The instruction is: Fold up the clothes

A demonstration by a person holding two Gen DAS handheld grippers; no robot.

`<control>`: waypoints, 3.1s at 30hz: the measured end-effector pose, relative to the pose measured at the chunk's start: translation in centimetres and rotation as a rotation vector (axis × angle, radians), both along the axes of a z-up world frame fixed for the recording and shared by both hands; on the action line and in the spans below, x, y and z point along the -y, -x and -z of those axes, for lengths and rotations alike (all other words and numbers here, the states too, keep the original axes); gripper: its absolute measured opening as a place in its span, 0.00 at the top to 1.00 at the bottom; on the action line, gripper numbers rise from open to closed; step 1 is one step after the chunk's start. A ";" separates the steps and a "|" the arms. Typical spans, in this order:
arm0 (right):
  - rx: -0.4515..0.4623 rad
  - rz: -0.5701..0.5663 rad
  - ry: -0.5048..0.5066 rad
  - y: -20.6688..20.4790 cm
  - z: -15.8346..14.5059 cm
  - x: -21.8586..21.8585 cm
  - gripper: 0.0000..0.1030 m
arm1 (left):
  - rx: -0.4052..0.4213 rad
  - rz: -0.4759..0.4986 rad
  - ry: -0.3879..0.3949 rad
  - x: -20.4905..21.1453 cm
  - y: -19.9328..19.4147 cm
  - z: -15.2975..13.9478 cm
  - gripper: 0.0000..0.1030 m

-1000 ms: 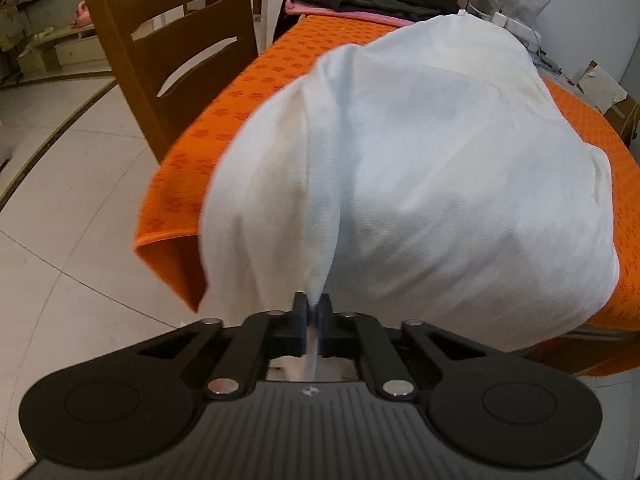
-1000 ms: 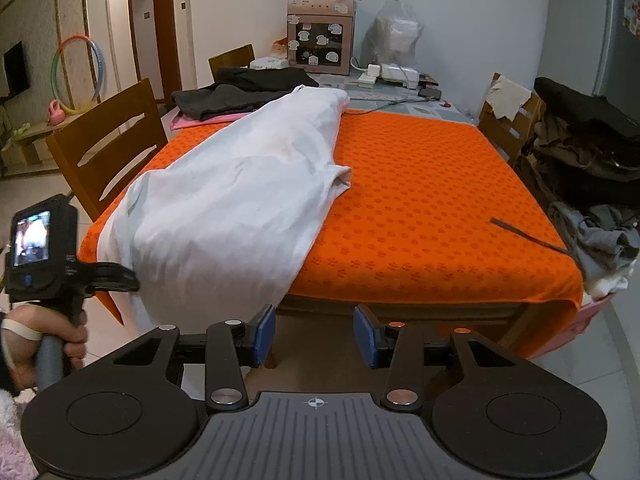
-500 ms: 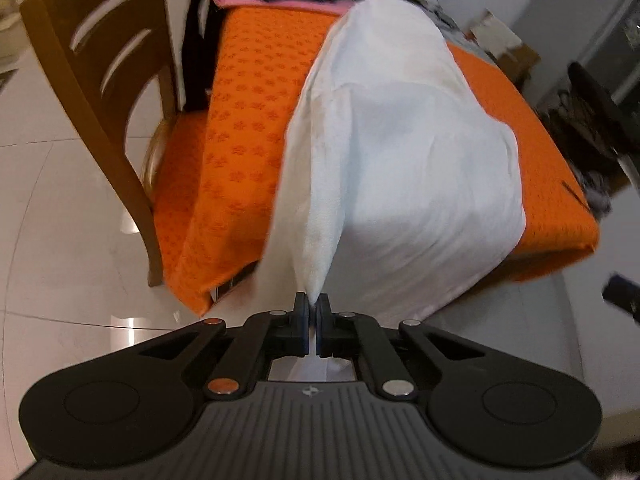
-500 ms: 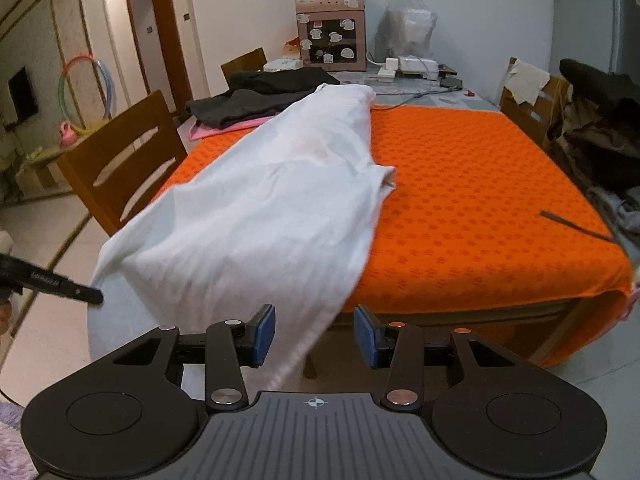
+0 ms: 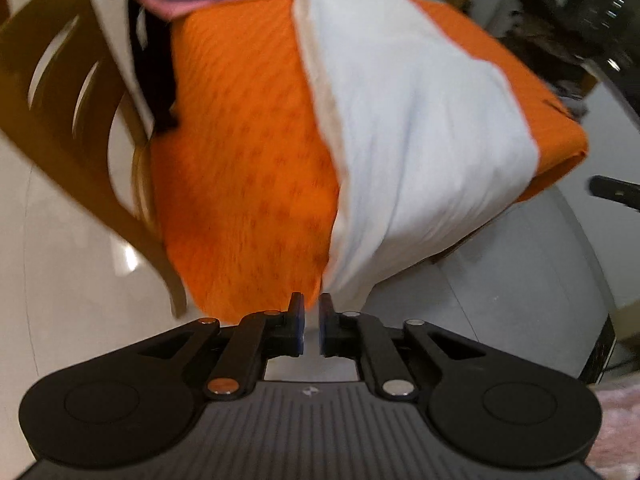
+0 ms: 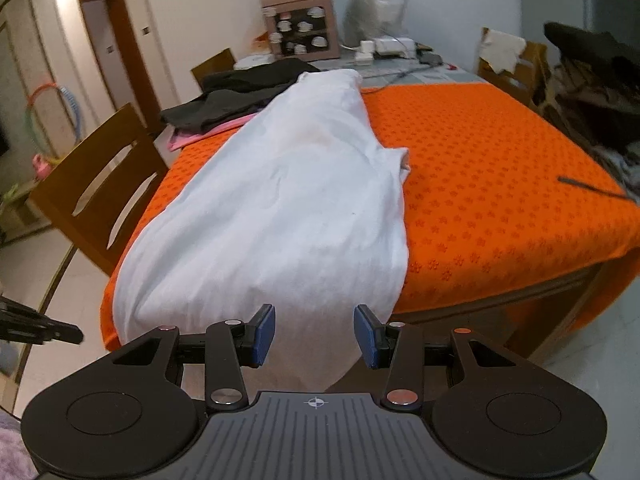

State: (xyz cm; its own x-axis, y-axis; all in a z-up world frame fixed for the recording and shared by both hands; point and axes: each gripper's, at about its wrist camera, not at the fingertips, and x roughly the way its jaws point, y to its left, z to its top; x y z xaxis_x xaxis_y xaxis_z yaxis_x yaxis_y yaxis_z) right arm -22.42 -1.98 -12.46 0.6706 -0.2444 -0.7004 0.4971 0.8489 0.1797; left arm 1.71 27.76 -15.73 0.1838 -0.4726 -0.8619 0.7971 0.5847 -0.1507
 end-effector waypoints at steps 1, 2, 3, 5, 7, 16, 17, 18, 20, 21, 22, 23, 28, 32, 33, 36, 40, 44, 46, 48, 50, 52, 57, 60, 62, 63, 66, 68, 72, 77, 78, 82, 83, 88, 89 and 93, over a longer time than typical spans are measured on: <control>0.002 0.013 -0.003 -0.2 0.1 0.1 0.55 | 0.008 0.014 0.016 0.2 -0.3 -0.6 0.83; 0.004 0.027 -0.006 -0.4 0.1 0.2 0.55 | 0.015 0.026 0.032 0.6 -0.6 -1.2 0.82; 0.010 0.041 -0.010 -0.6 0.1 0.3 0.55 | 0.023 0.036 0.047 1.2 -1.0 -1.6 0.80; 0.022 0.070 -0.013 -1.1 0.0 0.7 0.55 | 0.035 0.047 0.073 2.3 -2.0 -2.3 0.78; 0.037 0.094 -0.007 -1.6 -0.4 1.3 0.54 | 0.042 0.051 0.096 3.2 -3.2 -3.0 0.72; 0.071 0.105 0.021 -5.1 -3.8 6.7 0.47 | -0.008 -0.016 0.165 7.3 -8.3 -3.5 0.51; 0.073 0.101 0.019 -5.6 -4.1 7.7 0.47 | -0.019 -0.034 0.173 7.9 -8.8 -3.4 0.50; 0.074 0.095 0.018 -6.1 -4.3 8.6 0.47 | -0.027 -0.052 0.178 8.7 -9.4 -3.3 0.50; 0.071 0.078 0.022 -7.4 -4.6 10.8 0.47 | -0.036 -0.090 0.185 10.2 -10.5 -3.1 0.50; 0.069 0.063 0.023 -8.3 -4.8 12.1 0.47 | -0.039 -0.110 0.188 11.1 -11.1 -3.0 0.48; 0.067 0.047 0.024 -9.1 -4.9 13.4 0.47 | -0.042 -0.131 0.190 11.9 -11.6 -2.9 0.47; 0.067 0.029 0.026 -10.1 -4.9 14.7 0.47 | -0.043 -0.153 0.191 12.9 -12.2 -2.7 0.46; 0.101 -0.068 -0.011 -15.3 -5.0 21.8 0.47 | -0.058 -0.285 0.186 17.4 -15.2 -2.0 0.42; 0.112 -0.141 -0.056 -20.6 -4.6 27.1 0.46 | -0.093 -0.396 0.202 20.5 -17.7 -1.0 0.40; 0.114 -0.156 -0.070 -22.0 -4.4 28.4 0.46 | -0.103 -0.415 0.206 21.2 -18.2 -0.7 0.39; 0.114 -0.194 -0.135 -26.4 -3.1 31.5 0.45 | -0.110 -0.449 0.204 23.2 -19.6 -0.1 0.33; 0.104 -0.233 -0.167 -31.4 -0.6 34.3 0.43 | -0.127 -0.461 0.223 24.9 -21.3 0.8 0.30; 0.086 -0.229 -0.269 -35.4 2.8 36.4 0.42 | -0.129 -0.450 0.232 25.7 -22.5 1.8 0.30; 0.089 -0.210 -0.339 -36.8 4.4 37.2 0.42 | -0.120 -0.437 0.243 25.9 -22.8 2.3 0.29; 0.099 -0.178 -0.412 -37.9 5.9 38.0 0.41 | -0.106 -0.434 0.266 25.9 -22.9 2.5 0.29; 0.110 -0.164 -0.459 -38.6 6.9 38.4 0.37 | -0.117 -0.454 0.292 25.7 -22.8 2.7 0.29; 0.129 -0.150 -0.497 -38.8 7.5 38.6 0.38 | -0.133 -0.475 0.319 25.4 -22.8 2.8 0.34; 0.167 -0.098 -0.612 -39.0 8.5 38.4 0.45 | -0.173 -0.462 0.340 25.7 -22.3 3.1 0.49; 0.128 -0.110 -0.553 -39.5 8.3 37.5 0.36 | -0.152 -0.440 0.332 26.1 -22.2 3.0 0.46; 0.104 -0.129 -0.533 -39.7 8.5 36.8 0.36 | -0.136 -0.419 0.318 26.3 -22.1 2.9 0.45; 0.091 -0.139 -0.523 -39.8 8.6 36.4 0.36 | -0.123 -0.408 0.312 26.3 -22.0 2.9 0.45; 0.095 -0.150 -0.489 -39.8 8.8 35.7 0.35 | -0.094 -0.391 0.305 26.3 -21.5 3.0 0.46; 0.099 -0.142 -0.486 -39.8 8.7 35.6 0.52 | -0.081 -0.395 0.301 26.4 -21.3 3.1 0.48; 0.123 -0.147 -0.455 -39.5 7.3 34.7 0.69 | -0.076 -0.411 0.312 26.3 -21.0 2.6 0.84; 0.231 -0.224 -0.361 -39.1 1.5 32.1 0.79 | -0.006 -0.437 0.391 25.0 -19.8 -1.2 0.87; 0.249 -0.242 -0.355 -39.2 0.3 31.6 0.79 | 0.013 -0.452 0.412 24.3 -19.5 -2.2 0.87; 0.297 -0.344 -0.315 -40.3 -3.9 29.0 0.80 | 0.086 -0.505 0.469 20.7 -18.4 -5.8 0.87; 0.302 -0.370 -0.318 -40.8 -4.6 28.3 0.80 | 0.103 -0.515 0.469 19.8 -18.2 -6.4 0.87; 0.267 -0.457 -0.271 -44.8 -4.5 24.4 0.79 | 0.126 -0.561 0.425 16.7 -18.3 -6.6 0.87; 0.256 -0.472 -0.261 -45.6 -4.1 23.7 0.79 | 0.114 -0.576 0.403 16.5 -18.8 -6.0 0.87; 0.165 -0.478 -0.203 -48.5 -0.7 21.9 0.77 | 0.033 -0.611 0.333 17.1 -22.0 -2.1 0.87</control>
